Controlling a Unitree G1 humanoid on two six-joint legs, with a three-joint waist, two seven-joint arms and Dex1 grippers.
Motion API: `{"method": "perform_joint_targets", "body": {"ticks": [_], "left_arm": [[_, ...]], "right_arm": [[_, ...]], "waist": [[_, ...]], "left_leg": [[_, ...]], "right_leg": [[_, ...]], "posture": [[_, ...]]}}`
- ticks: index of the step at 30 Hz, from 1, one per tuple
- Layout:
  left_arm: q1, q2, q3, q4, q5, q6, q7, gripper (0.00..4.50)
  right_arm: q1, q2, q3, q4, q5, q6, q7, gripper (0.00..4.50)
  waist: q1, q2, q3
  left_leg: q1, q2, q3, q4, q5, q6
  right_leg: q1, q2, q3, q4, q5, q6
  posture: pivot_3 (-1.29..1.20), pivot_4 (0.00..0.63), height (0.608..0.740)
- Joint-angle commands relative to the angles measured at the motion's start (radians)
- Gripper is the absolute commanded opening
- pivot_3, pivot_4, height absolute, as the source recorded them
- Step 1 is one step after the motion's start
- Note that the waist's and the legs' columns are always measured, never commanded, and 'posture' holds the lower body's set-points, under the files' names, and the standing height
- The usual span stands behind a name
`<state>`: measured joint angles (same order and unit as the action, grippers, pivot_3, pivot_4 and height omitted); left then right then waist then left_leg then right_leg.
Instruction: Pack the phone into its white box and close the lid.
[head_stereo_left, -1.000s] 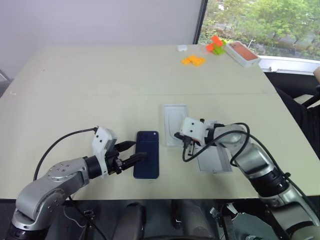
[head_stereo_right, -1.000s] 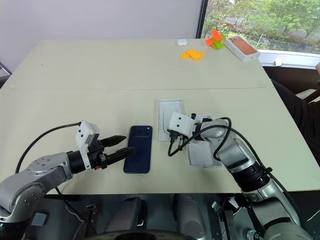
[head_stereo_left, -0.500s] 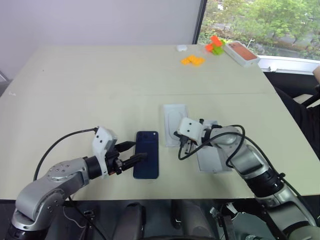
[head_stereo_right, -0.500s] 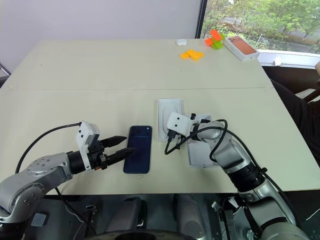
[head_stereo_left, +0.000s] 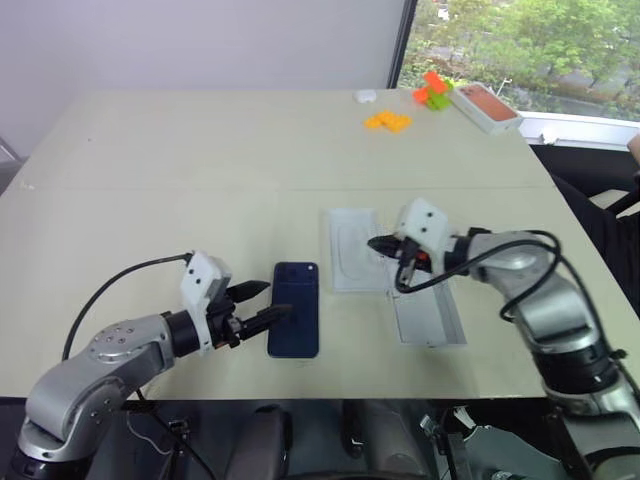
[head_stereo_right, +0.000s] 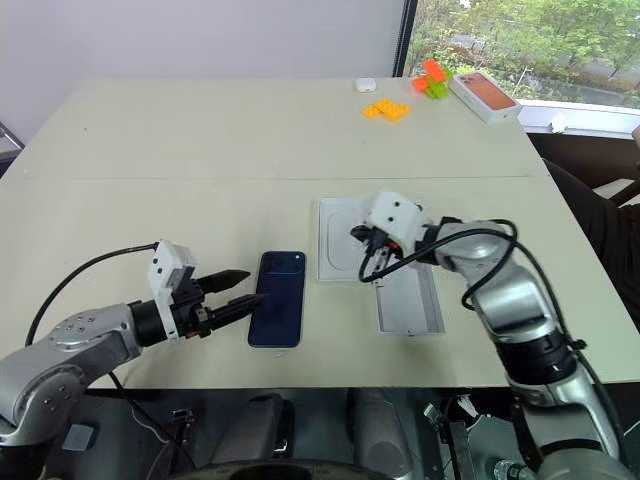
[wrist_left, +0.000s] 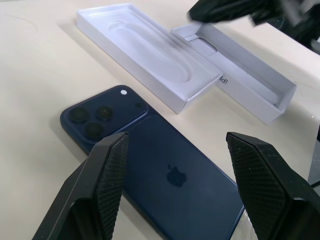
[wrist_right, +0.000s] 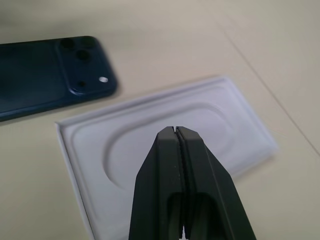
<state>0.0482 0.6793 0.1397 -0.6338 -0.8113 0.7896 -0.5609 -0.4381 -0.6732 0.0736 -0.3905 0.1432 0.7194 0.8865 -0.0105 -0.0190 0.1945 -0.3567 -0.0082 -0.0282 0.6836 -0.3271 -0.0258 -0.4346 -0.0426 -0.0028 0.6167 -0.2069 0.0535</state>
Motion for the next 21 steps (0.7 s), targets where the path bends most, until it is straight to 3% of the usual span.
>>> {"method": "perform_joint_targets", "body": {"ticks": [1, 8, 14, 15, 16, 19, 21], "left_arm": [[0.000, 0.002, 0.030, 0.001, 0.014, -0.031, -0.006, 3.31], [-0.008, -0.005, 0.032, 0.035, 0.017, -0.030, -0.011, 3.31], [-0.016, -0.036, 0.167, 0.132, -0.093, 0.050, 0.058, 3.31], [-0.015, -0.039, 0.194, 0.144, -0.133, 0.078, 0.072, 3.31], [-0.009, -0.042, 0.219, 0.157, -0.168, 0.106, 0.089, 3.31], [0.015, -0.049, 0.276, 0.177, -0.272, 0.180, 0.125, 4.50], [0.025, -0.057, 0.300, 0.184, -0.316, 0.218, 0.177, 4.50]], "right_arm": [[0.021, -0.020, -0.073, -0.098, 0.068, 0.077, -0.017, 0.05], [0.128, -0.071, -0.046, -0.201, 0.099, 0.072, -0.022, 0.05], [0.128, -0.058, 0.040, -0.276, 0.152, 0.086, -0.008, 0.05], [0.117, -0.048, 0.067, -0.269, 0.145, 0.083, -0.018, 0.54], [0.104, -0.039, 0.101, -0.257, 0.132, 0.076, -0.027, 0.72], [0.069, -0.016, 0.177, -0.210, 0.093, 0.039, -0.047, 2.16], [0.059, -0.024, 0.223, -0.174, 0.040, -0.026, -0.052, 3.20]], "waist": [[-0.001, 0.000, 0.000], [-0.003, 0.000, 0.000], [-0.003, 0.000, 0.000], [-0.003, 0.000, 0.000], [-0.004, 0.000, 0.000], [-0.006, 0.000, 0.000], [-0.005, 0.000, 0.000]], "left_leg": [[0.000, 0.000, 0.000, 0.000, 0.000, 0.000], [0.000, 0.000, 0.001, 0.000, 0.000, 0.000], [0.001, 0.002, 0.000, 0.000, 0.000, 0.000], [0.001, 0.003, 0.000, 0.000, 0.000, 0.000], [0.001, 0.003, 0.000, 0.000, 0.000, 0.000], [0.001, 0.003, 0.000, 0.000, 0.000, 0.000], [0.001, 0.002, 0.001, 0.000, 0.000, 0.000]], "right_leg": [[0.000, 0.000, 0.000, 0.000, 0.000, 0.000], [0.000, 0.000, 0.000, 0.000, 0.000, 0.000], [0.000, 0.002, 0.000, 0.000, 0.000, 0.001], [0.000, 0.002, 0.000, 0.000, 0.000, 0.001], [0.000, 0.003, 0.000, 0.000, 0.000, 0.002], [0.000, 0.002, 0.000, 0.000, 0.000, 0.002], [0.000, 0.002, 0.000, 0.000, 0.000, 0.002]], "posture": [[0.00, 0.150, 0.740], [0.00, 0.150, 0.740], [0.00, 0.150, 0.740], [0.00, 0.150, 0.740], [0.00, 0.150, 0.740], [0.00, 0.150, 0.740], [0.00, 0.150, 0.740]]}}
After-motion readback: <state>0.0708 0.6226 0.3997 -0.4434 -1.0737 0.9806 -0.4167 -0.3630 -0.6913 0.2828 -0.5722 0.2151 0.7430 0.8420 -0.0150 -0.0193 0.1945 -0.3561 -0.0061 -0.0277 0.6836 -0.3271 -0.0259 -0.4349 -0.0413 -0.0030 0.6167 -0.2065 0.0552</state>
